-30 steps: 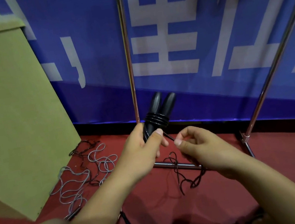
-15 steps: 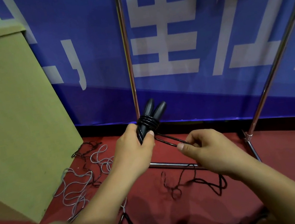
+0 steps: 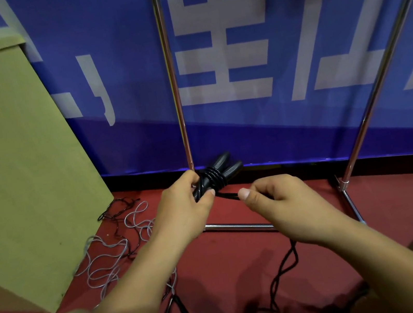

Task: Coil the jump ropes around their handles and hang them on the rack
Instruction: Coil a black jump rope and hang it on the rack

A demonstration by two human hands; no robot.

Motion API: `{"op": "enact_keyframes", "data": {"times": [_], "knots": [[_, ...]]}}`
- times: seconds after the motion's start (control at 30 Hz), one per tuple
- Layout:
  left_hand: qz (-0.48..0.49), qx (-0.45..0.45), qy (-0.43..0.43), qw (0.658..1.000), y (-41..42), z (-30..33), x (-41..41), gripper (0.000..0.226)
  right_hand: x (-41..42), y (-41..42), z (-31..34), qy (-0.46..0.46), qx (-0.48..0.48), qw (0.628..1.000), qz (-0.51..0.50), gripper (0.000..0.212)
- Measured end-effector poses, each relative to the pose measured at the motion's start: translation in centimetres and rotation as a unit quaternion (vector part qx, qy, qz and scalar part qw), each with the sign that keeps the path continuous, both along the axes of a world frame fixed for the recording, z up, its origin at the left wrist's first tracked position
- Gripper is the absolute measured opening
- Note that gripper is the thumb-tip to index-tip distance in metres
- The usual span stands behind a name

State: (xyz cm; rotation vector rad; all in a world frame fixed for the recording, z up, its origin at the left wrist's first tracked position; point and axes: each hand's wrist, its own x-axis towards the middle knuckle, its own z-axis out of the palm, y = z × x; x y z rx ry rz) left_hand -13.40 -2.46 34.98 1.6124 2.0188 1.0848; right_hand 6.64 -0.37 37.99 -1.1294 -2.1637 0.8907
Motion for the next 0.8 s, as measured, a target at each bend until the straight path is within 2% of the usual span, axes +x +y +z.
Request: {"op": "enact_keyframes", "data": {"times": [0.1, 0.2, 0.27, 0.33, 0.5, 0.57, 0.67, 0.8], "knots": [[-0.022, 0.012, 0.005, 1.000, 0.1, -0.3, 0.4, 0.013, 0.0, 0.1, 0.1, 0.063, -0.055, 0.996, -0.007, 0.046], [-0.066, 0.019, 0.034, 0.997, -0.3, -0.8, 1.1, 0.014, 0.3, 0.3, 0.5, 0.127, -0.134, 0.983, 0.003, 0.034], [-0.105, 0.003, 0.075, 0.992, -0.8, -1.2, 1.9, 0.016, 0.5, 0.2, 0.8, 0.112, -0.155, 0.981, 0.027, 0.023], [-0.145, -0.027, 0.119, 0.982, -1.5, -1.5, 2.9, 0.017, 0.6, -0.1, 0.7, 0.097, -0.172, 0.980, 0.030, 0.025], [-0.191, -0.045, 0.188, 0.962, -2.4, -1.6, 4.5, 0.015, 0.4, 0.4, 0.5, 0.120, -0.220, 0.966, -0.070, 0.027], [-0.201, -0.059, 0.198, 0.958, -2.4, -1.5, 4.5, 0.016, 0.5, 0.7, 0.4, 0.069, -0.181, 0.977, -0.091, 0.029], [-0.224, -0.093, 0.205, 0.948, -2.4, -1.6, 4.3, 0.013, 0.6, 0.9, -0.1, -0.094, -0.028, 0.990, -0.098, 0.031], [-0.254, -0.100, 0.210, 0.939, -2.7, -1.6, 4.2, 0.017, 0.8, 1.4, -0.2, -0.134, 0.025, 0.984, -0.117, 0.025]]}}
